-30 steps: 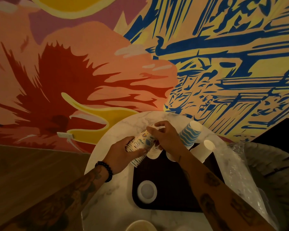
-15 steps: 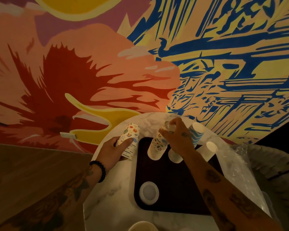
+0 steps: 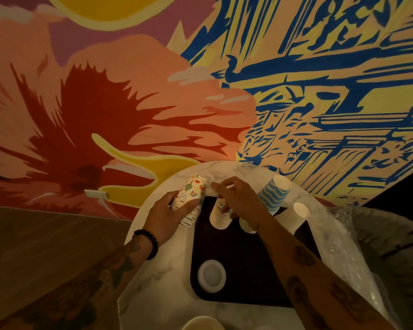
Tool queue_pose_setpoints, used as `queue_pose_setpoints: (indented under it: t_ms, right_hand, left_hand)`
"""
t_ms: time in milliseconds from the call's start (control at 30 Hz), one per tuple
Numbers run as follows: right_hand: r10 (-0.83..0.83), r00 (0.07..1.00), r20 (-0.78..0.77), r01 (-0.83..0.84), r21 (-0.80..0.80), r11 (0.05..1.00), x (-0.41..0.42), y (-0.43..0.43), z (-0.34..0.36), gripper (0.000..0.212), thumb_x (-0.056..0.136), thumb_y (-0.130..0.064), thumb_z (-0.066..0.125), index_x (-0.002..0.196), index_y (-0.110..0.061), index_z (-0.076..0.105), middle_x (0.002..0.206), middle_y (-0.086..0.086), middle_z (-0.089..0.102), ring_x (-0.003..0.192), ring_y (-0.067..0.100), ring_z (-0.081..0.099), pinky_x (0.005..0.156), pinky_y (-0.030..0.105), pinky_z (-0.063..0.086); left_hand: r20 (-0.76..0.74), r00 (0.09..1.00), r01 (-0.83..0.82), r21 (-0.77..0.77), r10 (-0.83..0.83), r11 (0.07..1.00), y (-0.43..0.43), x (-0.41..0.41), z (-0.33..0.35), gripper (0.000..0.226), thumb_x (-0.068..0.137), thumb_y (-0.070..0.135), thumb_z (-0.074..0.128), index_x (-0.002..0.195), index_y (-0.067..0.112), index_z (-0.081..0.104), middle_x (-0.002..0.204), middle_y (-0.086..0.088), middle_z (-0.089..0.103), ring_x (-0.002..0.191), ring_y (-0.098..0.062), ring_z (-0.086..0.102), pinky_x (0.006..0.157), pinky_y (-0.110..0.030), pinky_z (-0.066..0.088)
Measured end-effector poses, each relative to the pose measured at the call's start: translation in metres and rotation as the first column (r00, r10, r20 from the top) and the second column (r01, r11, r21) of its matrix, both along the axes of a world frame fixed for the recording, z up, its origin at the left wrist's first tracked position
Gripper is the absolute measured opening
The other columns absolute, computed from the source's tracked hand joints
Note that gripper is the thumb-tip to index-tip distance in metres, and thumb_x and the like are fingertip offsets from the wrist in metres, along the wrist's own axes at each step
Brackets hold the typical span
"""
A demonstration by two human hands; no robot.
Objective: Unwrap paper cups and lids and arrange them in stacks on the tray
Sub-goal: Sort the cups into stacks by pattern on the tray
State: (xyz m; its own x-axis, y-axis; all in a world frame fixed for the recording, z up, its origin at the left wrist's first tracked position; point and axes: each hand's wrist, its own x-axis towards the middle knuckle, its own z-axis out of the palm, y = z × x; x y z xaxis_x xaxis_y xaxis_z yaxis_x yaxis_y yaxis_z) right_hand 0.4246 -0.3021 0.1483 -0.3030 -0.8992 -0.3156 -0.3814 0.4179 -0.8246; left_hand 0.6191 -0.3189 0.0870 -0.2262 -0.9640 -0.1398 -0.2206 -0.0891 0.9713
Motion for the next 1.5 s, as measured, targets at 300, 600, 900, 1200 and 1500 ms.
queue_pose_setpoints:
  t_ms: [300,600,900,1200,1500]
  right_hand:
    - [0.007,0.879,0.477,-0.057,0.09,0.994,0.03,0.015,-0.01,0.044,0.087,-0.04,0.076,0.125,-0.023,0.059,0.11,0.006,0.072,0.092,0.024,0.072,0.07,0.042,0.062]
    - [0.039,0.869,0.493,-0.05,0.01,0.999,0.022,0.018,-0.009,0.038,0.087,-0.029,0.076,0.121,-0.024,0.06,0.113,0.004,0.073,0.099,0.024,0.073,0.072,0.032,0.06]
    - [-0.033,0.958,0.286,0.063,-0.097,0.993,0.011,0.01,-0.012,0.037,0.085,-0.04,0.076,0.116,-0.021,0.066,0.112,0.0,0.071,0.102,0.018,0.066,0.069,0.028,0.051]
    - [-0.275,0.961,0.017,0.257,-0.417,0.872,-0.03,-0.004,0.014,0.054,0.083,-0.034,0.08,0.126,-0.023,0.05,0.107,-0.008,0.062,0.095,0.008,0.062,0.078,0.028,0.055]
    - [-0.097,0.973,-0.207,0.057,-0.191,0.98,-0.037,-0.004,-0.033,0.063,0.085,-0.028,0.079,0.137,-0.022,0.043,0.12,0.002,0.056,0.11,0.023,0.058,0.089,0.039,0.055]
  left_hand:
    - [0.132,0.989,0.089,-0.223,-0.061,0.971,0.01,-0.013,0.004,0.057,0.083,0.035,0.076,0.134,0.022,0.053,0.12,0.007,0.06,0.103,-0.008,0.057,0.077,-0.006,0.042]
    - [0.131,0.983,0.149,-0.182,-0.126,0.972,0.012,-0.01,0.007,0.059,0.082,0.035,0.078,0.132,0.027,0.047,0.112,0.016,0.057,0.095,0.007,0.055,0.072,-0.004,0.045]
    - [0.136,0.982,0.155,-0.174,-0.132,0.972,0.014,-0.008,0.005,0.059,0.076,0.035,0.083,0.125,0.028,0.05,0.104,0.02,0.059,0.089,0.007,0.058,0.067,-0.003,0.044]
    - [0.127,0.991,0.06,-0.085,-0.049,0.995,0.009,0.004,-0.007,0.058,0.077,0.036,0.082,0.125,0.025,0.052,0.107,0.009,0.062,0.09,0.003,0.058,0.064,-0.006,0.043]
    - [0.088,0.996,0.035,-0.073,-0.028,0.997,0.006,0.001,-0.005,0.055,0.077,0.038,0.082,0.121,0.03,0.051,0.105,0.016,0.06,0.093,0.003,0.059,0.068,-0.01,0.045]
